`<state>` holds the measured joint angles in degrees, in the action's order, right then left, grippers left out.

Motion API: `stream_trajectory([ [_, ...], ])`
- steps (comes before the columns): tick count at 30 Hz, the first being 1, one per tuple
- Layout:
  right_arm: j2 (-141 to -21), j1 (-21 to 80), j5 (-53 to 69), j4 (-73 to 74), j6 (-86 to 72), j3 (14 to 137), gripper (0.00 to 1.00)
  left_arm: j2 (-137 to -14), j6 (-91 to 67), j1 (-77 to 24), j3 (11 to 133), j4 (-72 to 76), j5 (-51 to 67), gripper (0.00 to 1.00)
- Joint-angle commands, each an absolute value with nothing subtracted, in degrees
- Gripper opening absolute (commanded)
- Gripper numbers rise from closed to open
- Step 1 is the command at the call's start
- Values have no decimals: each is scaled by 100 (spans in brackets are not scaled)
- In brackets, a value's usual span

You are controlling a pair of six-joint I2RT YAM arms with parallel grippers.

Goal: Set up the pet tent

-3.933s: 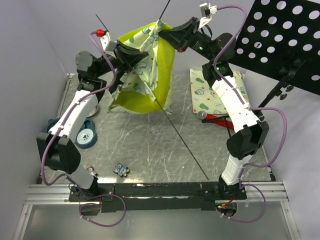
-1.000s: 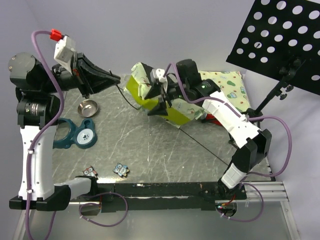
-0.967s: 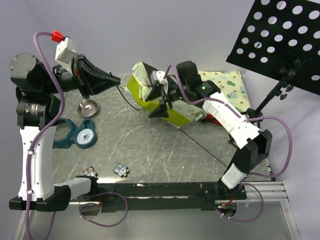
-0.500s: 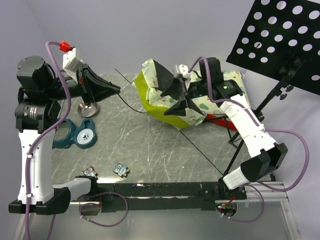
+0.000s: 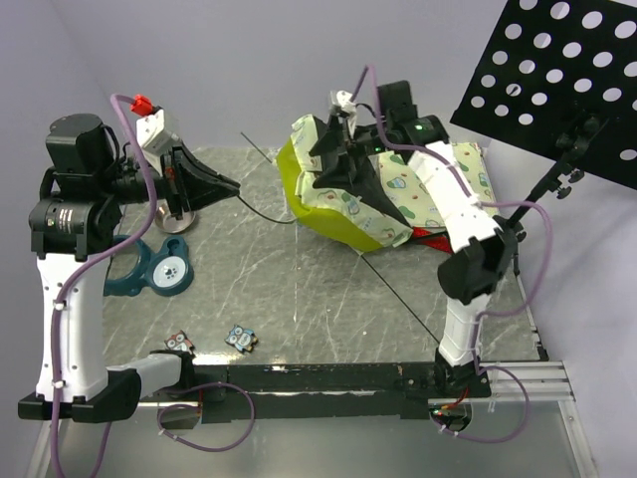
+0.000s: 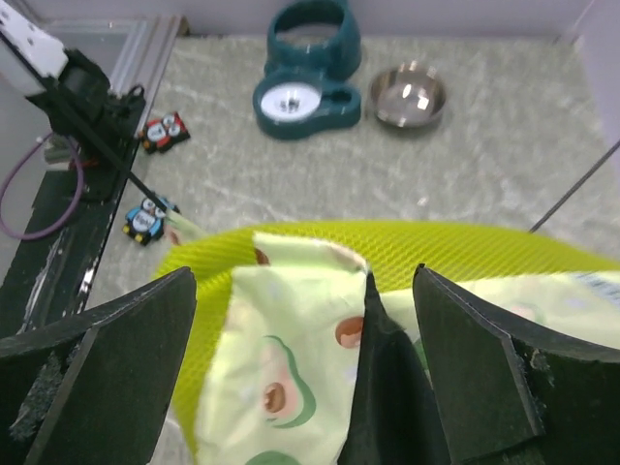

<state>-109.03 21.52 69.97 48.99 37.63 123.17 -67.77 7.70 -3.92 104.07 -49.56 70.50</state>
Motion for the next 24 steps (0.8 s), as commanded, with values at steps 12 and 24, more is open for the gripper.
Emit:
stream_trajectory([
  [12, -11592, 2311, 6943, 6223, 5194, 12436, 99, -6890, 940, -378, 10292, -5423, 7180, 1],
  [24, -11506, 2338, 6873, 5487, 4887, 12315, 100, -7057, 1344, -378, 10327, -5774, 7269, 1],
])
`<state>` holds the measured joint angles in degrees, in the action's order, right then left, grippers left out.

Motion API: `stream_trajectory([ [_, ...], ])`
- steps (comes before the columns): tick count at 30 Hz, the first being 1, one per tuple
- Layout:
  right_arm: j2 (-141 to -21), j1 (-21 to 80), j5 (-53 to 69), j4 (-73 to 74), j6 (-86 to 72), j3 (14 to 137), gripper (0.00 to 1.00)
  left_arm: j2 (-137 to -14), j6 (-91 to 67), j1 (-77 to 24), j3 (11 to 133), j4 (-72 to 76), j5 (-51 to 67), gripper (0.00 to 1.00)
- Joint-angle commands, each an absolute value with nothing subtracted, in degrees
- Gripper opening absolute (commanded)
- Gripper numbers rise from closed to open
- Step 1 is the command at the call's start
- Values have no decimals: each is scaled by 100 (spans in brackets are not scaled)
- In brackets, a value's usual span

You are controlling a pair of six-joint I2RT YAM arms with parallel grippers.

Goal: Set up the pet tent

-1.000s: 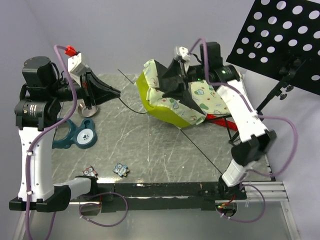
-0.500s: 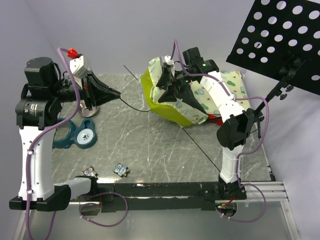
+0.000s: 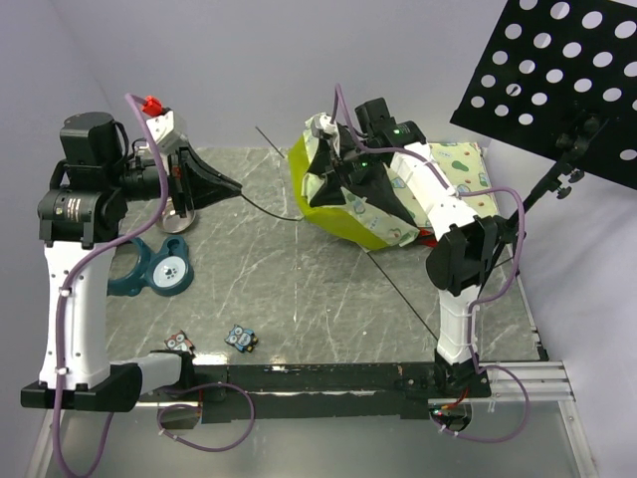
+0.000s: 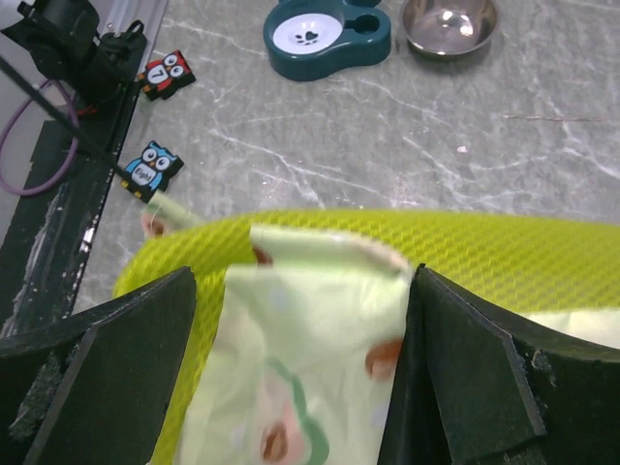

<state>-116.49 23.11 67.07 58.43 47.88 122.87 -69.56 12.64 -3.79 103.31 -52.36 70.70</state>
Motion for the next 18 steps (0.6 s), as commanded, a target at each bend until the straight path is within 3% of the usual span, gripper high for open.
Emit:
stream_trajectory([
  [1, -11400, 2329, 6830, 5223, 4774, 12131, 100, -7066, 1414, -378, 10345, -5835, 7269, 1],
  [3, -11303, 2312, 6716, 4984, 4746, 11875, 100, -7093, 1502, -378, 10371, -5915, 7295, 1],
  [8, -11829, 2285, 6548, 6317, 5685, 12488, 100, -7146, 1415, -378, 10415, -5793, 7269, 1],
  [11, -11752, 2171, 6495, 6372, 5713, 12297, 100, -7093, 1275, -360, 10301, -5591, 7225, 1],
  [18, -11611, 1960, 6731, 6496, 5381, 12278, 100, -6733, 230, -18, 9449, -4133, 7471, 1],
])
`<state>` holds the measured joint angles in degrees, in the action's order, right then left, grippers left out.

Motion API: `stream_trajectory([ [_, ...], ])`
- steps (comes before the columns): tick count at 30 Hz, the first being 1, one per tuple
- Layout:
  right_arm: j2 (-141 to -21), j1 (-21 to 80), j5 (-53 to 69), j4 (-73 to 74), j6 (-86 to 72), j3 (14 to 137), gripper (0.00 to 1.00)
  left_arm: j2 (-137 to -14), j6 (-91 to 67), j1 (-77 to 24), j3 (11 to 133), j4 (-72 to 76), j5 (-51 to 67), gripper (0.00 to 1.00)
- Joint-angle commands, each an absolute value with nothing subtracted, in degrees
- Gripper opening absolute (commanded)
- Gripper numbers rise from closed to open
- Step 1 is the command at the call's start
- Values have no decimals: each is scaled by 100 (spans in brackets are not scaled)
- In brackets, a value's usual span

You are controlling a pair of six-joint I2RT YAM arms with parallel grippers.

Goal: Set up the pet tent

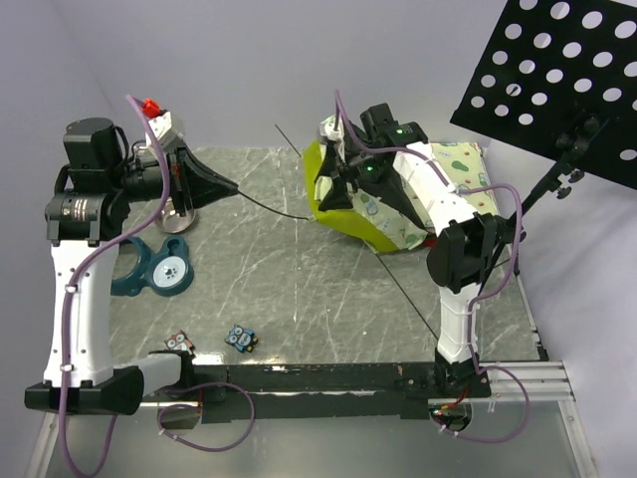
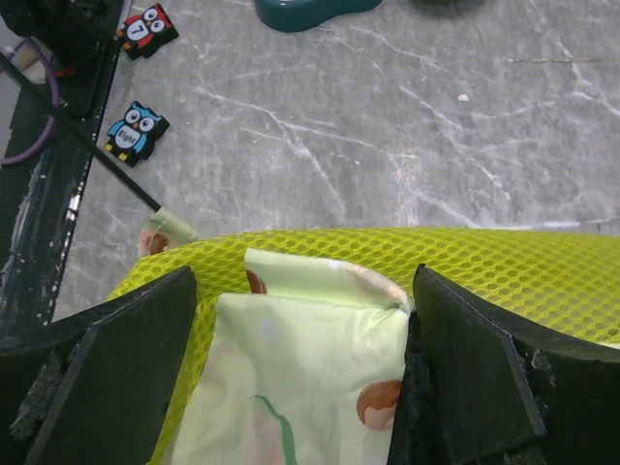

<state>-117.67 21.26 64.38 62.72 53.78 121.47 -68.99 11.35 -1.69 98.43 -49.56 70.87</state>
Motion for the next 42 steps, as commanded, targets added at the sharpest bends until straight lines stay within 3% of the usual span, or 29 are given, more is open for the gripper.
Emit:
stream_trajectory([
  [1, -11567, 1882, 6819, 6382, 5196, 12287, 100, -6706, 159, 130, 9353, -4000, 7479, 1],
  [9, -11566, 1775, 6803, 6293, 5062, 12234, 100, -6680, 44, 185, 9167, -3648, 7523, 1],
  [11, -11663, 1767, 6741, 6389, 5132, 12287, 93, -6688, 79, 185, 9193, -3647, 7497, 0],
  [12, -11698, 1749, 6741, 6424, 5150, 12313, 86, -6697, 79, 193, 9193, -3647, 7471, 1],
  [13, -11716, 1749, 6733, 6390, 5124, 12348, 69, -6697, 44, 202, 9185, -3595, 7445, 1],
  [15, -11681, 1758, 6846, 6093, 4836, 12366, 34, -6689, -261, 211, 9097, -3368, 7374, 1],
  [16, -11594, 1775, 6899, 5865, 4590, 12323, 6, -6671, -464, 211, 9036, -3149, 7331, 1],
  [17, -11506, 1801, 6943, 5523, 4344, 12261, 0, -6653, -683, 211, 8948, -2842, 7295, 1],
  [23, -10847, 2153, 7163, 3046, 2088, 11699, 0, -6784, -2161, 211, 8464, -916, 7093, 1],
  [28, -10521, 2548, 7172, 654, 12, 11391, 0, -7451, -1882, 35, 9122, -1151, 6987, 1],
  [31, -10582, 2750, 7119, -173, -1026, 11513, 0, -7559, -2344, -184, 9115, -496, 6978, 1],
  [42, -10766, 3050, 6522, -1196, -2162, 11768, 0, -7296, -4085, -589, 7903, 2222, 6663, 1],
])
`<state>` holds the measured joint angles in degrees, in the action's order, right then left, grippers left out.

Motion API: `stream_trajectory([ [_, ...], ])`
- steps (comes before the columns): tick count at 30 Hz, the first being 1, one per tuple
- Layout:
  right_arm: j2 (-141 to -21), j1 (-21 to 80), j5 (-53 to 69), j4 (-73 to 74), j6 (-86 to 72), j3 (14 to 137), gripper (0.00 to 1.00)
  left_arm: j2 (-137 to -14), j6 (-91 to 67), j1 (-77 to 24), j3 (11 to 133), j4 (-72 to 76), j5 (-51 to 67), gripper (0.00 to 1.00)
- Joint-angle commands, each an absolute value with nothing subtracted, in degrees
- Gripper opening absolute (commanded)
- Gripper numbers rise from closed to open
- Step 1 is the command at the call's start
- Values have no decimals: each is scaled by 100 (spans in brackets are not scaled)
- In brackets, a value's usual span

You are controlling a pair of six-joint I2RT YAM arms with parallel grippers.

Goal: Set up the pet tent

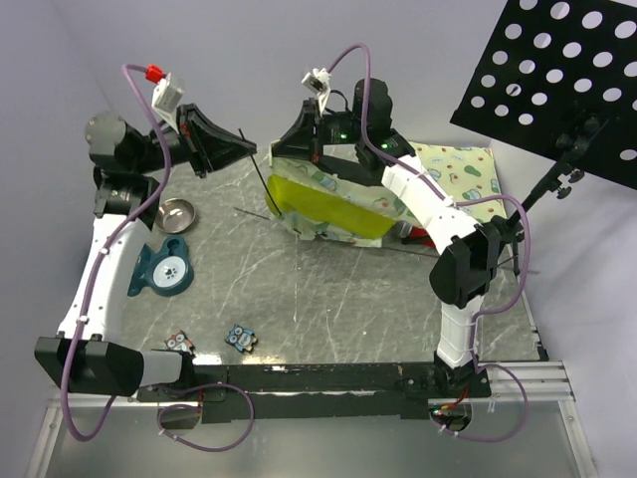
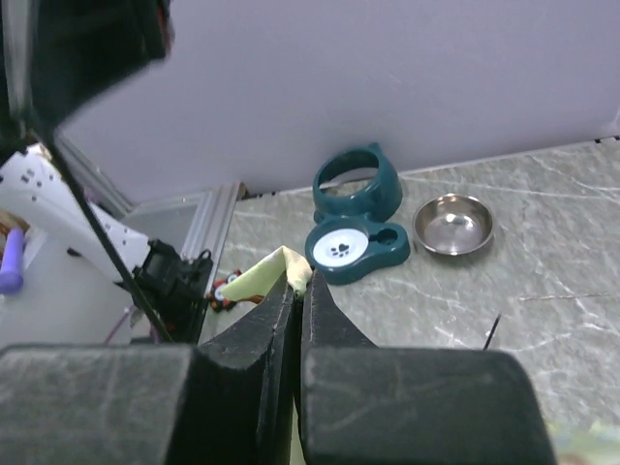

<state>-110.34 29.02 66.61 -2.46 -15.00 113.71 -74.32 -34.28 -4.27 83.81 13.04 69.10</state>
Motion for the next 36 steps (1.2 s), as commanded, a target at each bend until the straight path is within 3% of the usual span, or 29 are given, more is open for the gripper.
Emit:
stream_trajectory([
  [1, -10767, 3050, 6400, -1161, -2136, 11760, 0, -7243, -4322, -606, 7753, 2546, 6584, 1],
  [7, -10591, 3164, 6100, -1335, -2268, 11286, 0, -7321, -6142, -738, 7146, 4577, 6275, 1],
  [15, -10854, 3208, 6433, -1642, -2864, 11760, 0, -7646, -6530, -1081, 6855, 4527, 6819, 1],
  [17, -10837, 3190, 6669, -1932, -3136, 11690, 0, -7699, -6338, -1055, 6890, 4020, 7039, 1],
  [21, -10741, 3103, 7075, -2583, -3840, 11453, 0, -7550, -4697, -1055, 7084, 1562, 7190, 1],
  [27, -10494, 3076, 6777, -2031, -3332, 11232, 0, -7716, -3790, -1098, 7083, -190, 7146, 1],
  [36, -10345, 3111, 6416, -2636, -3998, 10890, 0, -7787, -3692, -1178, 6768, -404, 7093, 1],
])
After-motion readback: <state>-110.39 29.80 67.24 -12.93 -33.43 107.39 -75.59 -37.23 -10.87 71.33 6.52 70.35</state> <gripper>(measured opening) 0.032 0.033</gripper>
